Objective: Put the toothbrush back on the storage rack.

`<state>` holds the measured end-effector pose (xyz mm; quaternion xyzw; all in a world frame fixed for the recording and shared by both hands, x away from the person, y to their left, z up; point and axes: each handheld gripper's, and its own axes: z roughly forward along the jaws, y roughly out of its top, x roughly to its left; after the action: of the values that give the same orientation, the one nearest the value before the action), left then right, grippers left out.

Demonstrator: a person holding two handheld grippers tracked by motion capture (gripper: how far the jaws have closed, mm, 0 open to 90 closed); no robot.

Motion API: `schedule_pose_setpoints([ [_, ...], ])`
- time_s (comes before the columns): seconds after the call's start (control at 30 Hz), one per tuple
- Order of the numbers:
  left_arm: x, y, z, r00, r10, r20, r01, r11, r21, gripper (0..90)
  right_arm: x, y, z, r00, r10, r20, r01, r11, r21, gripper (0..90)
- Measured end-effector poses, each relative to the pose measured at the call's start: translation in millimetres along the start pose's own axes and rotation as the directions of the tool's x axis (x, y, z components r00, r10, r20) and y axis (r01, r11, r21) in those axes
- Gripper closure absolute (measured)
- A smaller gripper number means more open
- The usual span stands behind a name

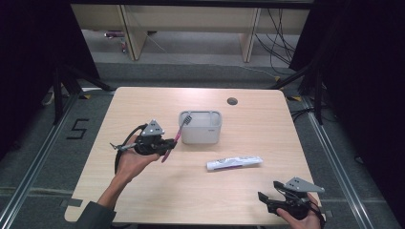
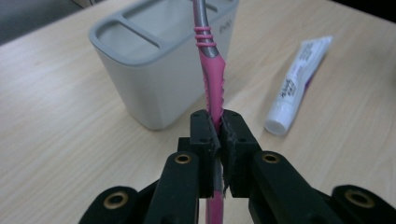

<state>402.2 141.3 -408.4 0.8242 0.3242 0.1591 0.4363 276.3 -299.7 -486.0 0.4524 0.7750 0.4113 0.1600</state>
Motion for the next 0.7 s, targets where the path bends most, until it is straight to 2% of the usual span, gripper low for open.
schedule_pose_setpoints([
  [0.07,2.0,2.7,-0.7,0.9999,-0.003,-0.017,0.002,0.9996,-0.027,83.5,1.0,-0.5,0.5,0.9999,0.014,-0.007,-0.014,1.0,0.004,24.0],
  [0.1,2.8,4.6,-1.4,0.9995,-0.016,-0.027,0.015,0.9991,-0.04,83.5,1.4,-0.7,1.2,0.9996,0.022,-0.018,-0.022,1.0,0.004,24.0],
  [0.13,4.1,5.9,-1.2,0.9993,-0.02,-0.03,0.018,0.9982,-0.058,83.5,0.5,-0.2,0.1,1.0,0.003,-0.001,-0.003,1.0,-0.001,24.0],
  [0.17,4.0,7.4,0.1,0.9986,-0.041,-0.034,0.038,0.9956,-0.086,83.5,1.1,0.1,0.4,0.9997,0.019,-0.017,-0.019,1.0,0.006,24.0],
  [0.23,6.3,10.5,0.1,0.9977,-0.051,-0.046,0.046,0.9936,-0.103,83.5,0.3,-0.3,1.0,1.0,0.002,-0.001,-0.002,1.0,-0.006,24.0],
  [0.27,7.4,12.2,0.3,0.9971,-0.059,-0.049,0.053,0.9928,-0.108,83.5,1.0,-0.6,1.3,0.9999,0.012,-0.011,-0.012,1.0,0.001,24.1],
  [0.33,9.4,15.4,0.9,0.9953,-0.079,-0.056,0.071,0.9878,-0.139,83.5,1.1,0.2,0.3,0.9997,0.018,-0.017,-0.018,1.0,0.006,24.0],
  [0.4,11.7,17.9,1.8,0.9934,-0.098,-0.059,0.087,0.9818,-0.169,83.5,-0.1,-0.2,0.4,1.0,0.0,-0.005,0.0,1.0,0.001,24.0],
  [0.47,13.4,20.3,1.4,0.9917,-0.106,-0.072,0.091,0.9789,-0.183,83.5,-0.3,-0.3,0.1,1.0,-0.001,-0.004,0.001,1.0,0.001,24.0],
  [0.63,18.9,30.1,1.3,0.9851,-0.141,-0.099,0.114,0.9638,-0.241,83.5,-0.5,-0.3,0.1,1.0,-0.004,-0.004,0.004,1.0,0.0,24.0],
  [0.7,20.4,34.7,1.1,0.9838,-0.144,-0.107,0.113,0.9612,-0.252,83.5,-0.3,0.0,0.4,1.0,0.001,0.001,-0.001,1.0,-0.01,24.0],
])
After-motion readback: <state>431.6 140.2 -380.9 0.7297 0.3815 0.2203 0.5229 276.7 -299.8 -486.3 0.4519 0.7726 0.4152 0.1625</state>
